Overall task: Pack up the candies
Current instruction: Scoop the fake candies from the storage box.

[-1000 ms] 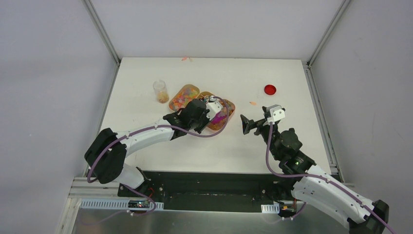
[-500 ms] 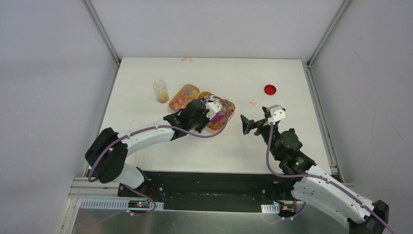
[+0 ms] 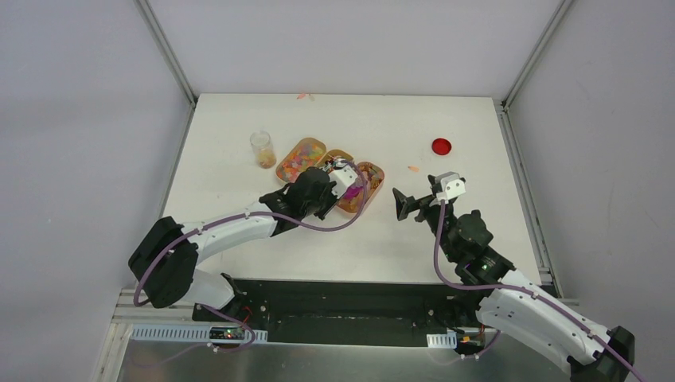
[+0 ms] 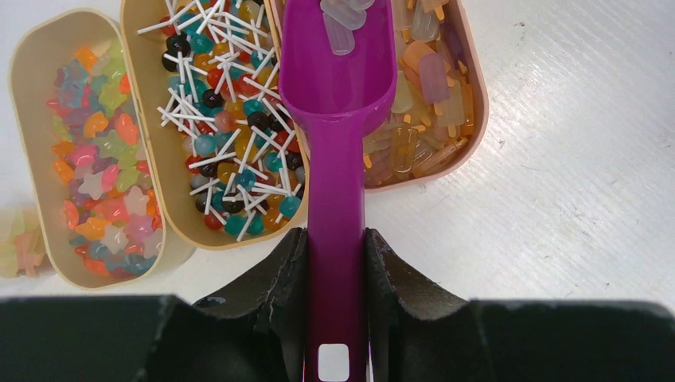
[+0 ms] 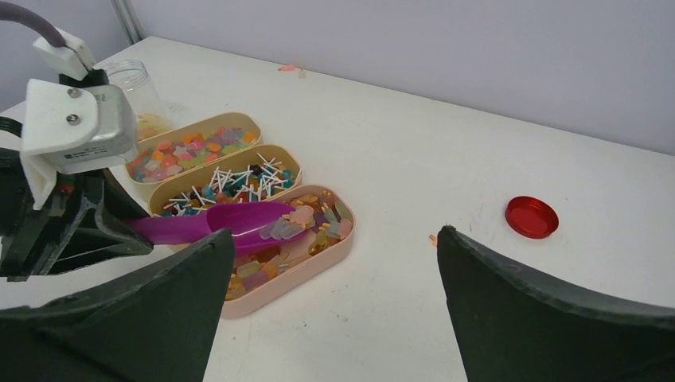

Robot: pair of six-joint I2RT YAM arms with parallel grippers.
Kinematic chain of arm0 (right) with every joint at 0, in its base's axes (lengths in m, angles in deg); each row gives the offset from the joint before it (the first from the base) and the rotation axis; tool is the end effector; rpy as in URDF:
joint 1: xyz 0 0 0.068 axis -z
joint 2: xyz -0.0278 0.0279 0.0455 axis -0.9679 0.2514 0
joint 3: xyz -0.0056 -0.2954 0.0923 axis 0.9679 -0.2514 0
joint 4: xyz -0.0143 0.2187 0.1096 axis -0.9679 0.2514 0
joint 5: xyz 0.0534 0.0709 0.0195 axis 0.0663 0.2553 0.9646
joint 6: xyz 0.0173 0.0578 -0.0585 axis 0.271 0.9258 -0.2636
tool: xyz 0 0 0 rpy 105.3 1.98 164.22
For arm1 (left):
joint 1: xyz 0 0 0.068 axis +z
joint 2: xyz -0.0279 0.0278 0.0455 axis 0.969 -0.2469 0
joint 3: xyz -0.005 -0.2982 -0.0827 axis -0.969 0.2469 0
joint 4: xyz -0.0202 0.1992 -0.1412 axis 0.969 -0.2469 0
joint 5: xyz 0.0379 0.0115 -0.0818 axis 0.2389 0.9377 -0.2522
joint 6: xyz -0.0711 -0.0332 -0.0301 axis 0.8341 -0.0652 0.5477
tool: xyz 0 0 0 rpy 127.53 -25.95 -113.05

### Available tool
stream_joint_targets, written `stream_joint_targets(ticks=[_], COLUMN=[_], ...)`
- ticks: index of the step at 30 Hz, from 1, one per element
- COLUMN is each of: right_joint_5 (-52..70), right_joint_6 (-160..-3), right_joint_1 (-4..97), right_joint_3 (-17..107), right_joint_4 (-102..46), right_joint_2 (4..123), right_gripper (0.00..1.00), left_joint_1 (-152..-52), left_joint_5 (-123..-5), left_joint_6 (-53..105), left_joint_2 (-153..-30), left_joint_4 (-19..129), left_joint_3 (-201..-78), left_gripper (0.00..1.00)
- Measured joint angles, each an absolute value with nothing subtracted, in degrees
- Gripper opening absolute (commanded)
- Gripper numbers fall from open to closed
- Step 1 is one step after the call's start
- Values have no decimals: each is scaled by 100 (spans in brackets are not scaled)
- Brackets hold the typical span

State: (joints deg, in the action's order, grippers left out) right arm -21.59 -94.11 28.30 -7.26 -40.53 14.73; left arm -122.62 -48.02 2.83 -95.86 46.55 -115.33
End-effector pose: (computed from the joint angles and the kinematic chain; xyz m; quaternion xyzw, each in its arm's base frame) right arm 0.1172 0.0835 0.3075 -0.1679 0.6676 0.1222 0.7149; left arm 0.2165 -0.2174 0.2485 0.4116 0.7999 -0.0767 0.4300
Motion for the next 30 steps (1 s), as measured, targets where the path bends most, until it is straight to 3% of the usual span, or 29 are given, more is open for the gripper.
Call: stream_joint_targets(ticks=[30], right_joint_5=[-1858], right_joint_6=[-9474], right_joint_1=[2844], right_joint_3=[-799], right_joint_4=[-4217], right_joint_2=[1655], right_gripper=[100], left_joint_1=[-12258], left_joint_5=[-4435], left_joint_6=[-1], left_joint_2=[-8268], left_joint_4=[4729], left_joint_3=[-11277], left_gripper=[0])
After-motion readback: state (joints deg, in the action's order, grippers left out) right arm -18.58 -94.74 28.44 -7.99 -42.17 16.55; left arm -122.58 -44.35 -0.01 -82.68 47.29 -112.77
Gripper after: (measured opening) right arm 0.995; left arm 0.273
